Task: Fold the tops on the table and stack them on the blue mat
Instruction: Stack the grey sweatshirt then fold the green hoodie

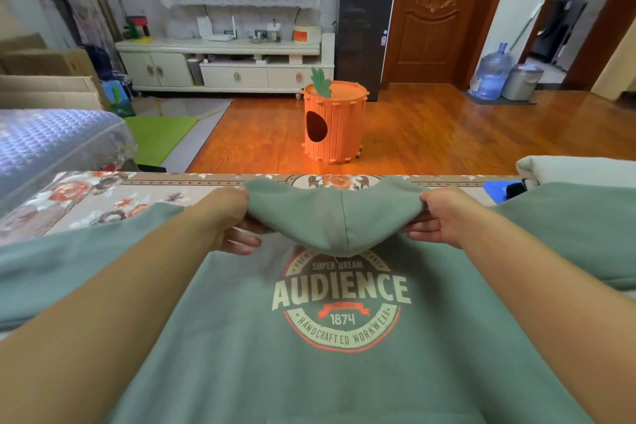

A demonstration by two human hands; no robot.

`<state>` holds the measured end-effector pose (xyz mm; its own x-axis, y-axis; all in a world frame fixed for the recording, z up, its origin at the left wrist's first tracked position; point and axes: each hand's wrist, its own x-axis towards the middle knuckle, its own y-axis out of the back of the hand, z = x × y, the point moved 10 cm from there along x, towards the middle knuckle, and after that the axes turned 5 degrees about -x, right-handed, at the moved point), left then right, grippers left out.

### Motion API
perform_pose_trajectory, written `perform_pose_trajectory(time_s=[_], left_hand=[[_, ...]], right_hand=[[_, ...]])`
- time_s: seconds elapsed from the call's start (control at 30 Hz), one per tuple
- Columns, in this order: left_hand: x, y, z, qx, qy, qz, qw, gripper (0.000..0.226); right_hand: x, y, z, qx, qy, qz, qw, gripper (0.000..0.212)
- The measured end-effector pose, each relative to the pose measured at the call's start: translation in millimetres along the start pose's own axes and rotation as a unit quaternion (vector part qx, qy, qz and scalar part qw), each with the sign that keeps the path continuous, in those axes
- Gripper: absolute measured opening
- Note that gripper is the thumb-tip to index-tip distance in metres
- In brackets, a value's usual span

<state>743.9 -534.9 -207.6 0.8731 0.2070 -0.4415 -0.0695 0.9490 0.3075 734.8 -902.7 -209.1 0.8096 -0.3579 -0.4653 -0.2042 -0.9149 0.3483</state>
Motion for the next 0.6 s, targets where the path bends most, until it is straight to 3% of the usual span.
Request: perform_pose_trajectory(time_s=[0.1, 0.23, 0.3, 0.37, 0.5, 0.53, 0.6], left_hand=[[5, -3, -12, -0.131, 0.003, 0.003, 0.991, 0.032], [3, -13, -47, -0.396, 0.047, -0.012, 0.917, 0.038], [-3, -17, -71, -0.409, 0.051, -0.018, 0.911, 0.053], [-10, -22, -97, -0.384, 0.085, -0.025, 0.919, 0.060], [-17, -28, -94, -0.366, 0.117, -0.081, 0.920, 0.015], [-14, -28, -85, -0.352, 0.106, -0.088, 0.926, 0.011], [-6, -32, -68, -0.309, 0.093, -0.100, 0.941, 0.025]], right_hand=[[4, -6, 6, 0.097, 0.006, -0.009, 0.995, 0.017], [-5, -12, 32, 0.212, 0.003, -0.036, 0.977, 0.044], [-16, -9, 57, 0.193, 0.007, -0.034, 0.981, 0.058], [-26, -11, 85, 0.143, -0.016, -0.064, 0.988, 0.059], [-25, -12, 93, 0.153, -0.078, -0.116, 0.978, 0.022], [-22, -11, 84, 0.162, -0.081, -0.114, 0.977, 0.015], [-15, -15, 64, 0.142, -0.070, -0.116, 0.981, 0.008]])
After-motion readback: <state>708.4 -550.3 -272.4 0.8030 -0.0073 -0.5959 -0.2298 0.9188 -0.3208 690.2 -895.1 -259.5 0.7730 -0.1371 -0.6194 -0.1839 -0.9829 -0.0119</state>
